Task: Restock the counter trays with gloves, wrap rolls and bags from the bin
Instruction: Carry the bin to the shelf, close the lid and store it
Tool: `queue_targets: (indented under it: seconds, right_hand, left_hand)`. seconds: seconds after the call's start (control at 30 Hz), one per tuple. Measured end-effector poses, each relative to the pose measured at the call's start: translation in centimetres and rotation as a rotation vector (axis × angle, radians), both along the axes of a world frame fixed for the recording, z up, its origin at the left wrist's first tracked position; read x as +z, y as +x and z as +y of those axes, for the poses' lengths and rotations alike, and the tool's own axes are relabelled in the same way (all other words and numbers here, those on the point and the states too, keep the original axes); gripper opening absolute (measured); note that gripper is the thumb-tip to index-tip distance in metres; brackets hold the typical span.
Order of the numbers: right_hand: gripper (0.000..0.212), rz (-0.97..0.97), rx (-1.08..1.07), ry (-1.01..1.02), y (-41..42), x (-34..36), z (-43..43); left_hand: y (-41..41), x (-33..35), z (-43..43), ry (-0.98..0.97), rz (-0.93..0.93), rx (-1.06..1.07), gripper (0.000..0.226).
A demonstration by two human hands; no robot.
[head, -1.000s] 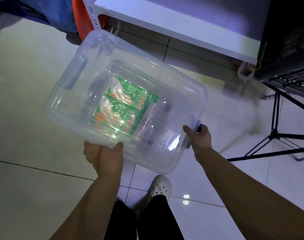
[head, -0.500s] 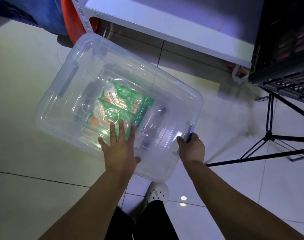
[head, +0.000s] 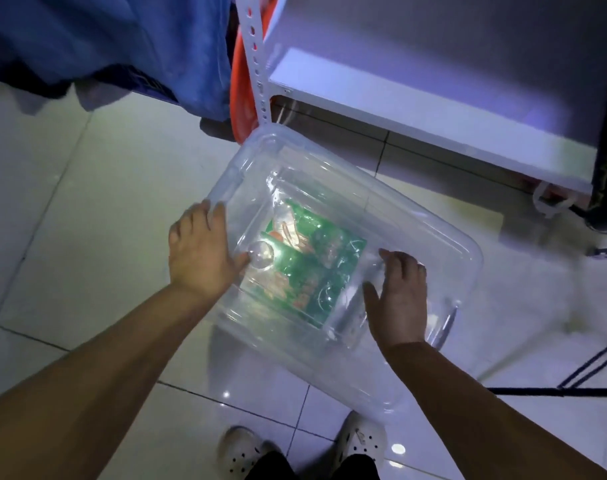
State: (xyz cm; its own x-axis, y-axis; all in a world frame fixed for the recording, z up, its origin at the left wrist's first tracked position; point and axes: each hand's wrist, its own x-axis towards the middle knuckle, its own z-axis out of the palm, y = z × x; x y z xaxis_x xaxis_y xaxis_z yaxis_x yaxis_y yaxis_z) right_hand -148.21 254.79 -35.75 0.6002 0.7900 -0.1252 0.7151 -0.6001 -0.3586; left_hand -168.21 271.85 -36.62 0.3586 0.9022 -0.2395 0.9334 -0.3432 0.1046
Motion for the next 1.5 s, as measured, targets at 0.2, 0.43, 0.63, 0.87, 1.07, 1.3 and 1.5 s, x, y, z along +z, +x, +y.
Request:
queue_targets:
  seconds: [0.2, 0.43, 0.63, 0.87, 1.07, 1.3, 1.5]
  right_hand:
    - [0.048, 0.090, 0.320, -0.037, -2.9, -2.2, 6.0]
    - [0.051, 0.140, 0.256, 0.024, -3.1, -4.0, 6.6]
    - [0.049, 0.147, 0.239, 0.015, -3.5, -3.7, 6.7]
    - [0.043, 0.061, 0.023, 0.051, -1.1, -2.7, 2.3]
    - [0.059, -0.010, -0.716, -0.109, 3.1, -2.2, -5.4]
    - [0.044, 0.643, -1.043, -0.125, 6.0, -0.4, -6.7]
    - [0.040, 0.599, -0.941, -0.069, 8.5, 8.0, -7.7]
  left_hand:
    - [-1.7, -2.6, 8.6, -0.526, -0.163, 0.345, 0.115]
    - [-2.5, -4.5, 9.4, -0.587, -0.471, 0.421, 0.055]
    - [-2.4, -4.4, 7.3, -0.320, -0.558, 0.291, 0.046]
    - [-2.4, -4.0, 5.3, -0.324, -0.463, 0.323, 0.044]
    - [-4.4, -3.6, 1.2, -0.266, -0.257, 0.555, 0.042]
    - [-3.5, -0.7, -1.0, -0.334, -0.354, 0.824, 0.047]
    - [-2.5, 8.1, -3.9, -0.218, -0.347, 0.789, 0.044]
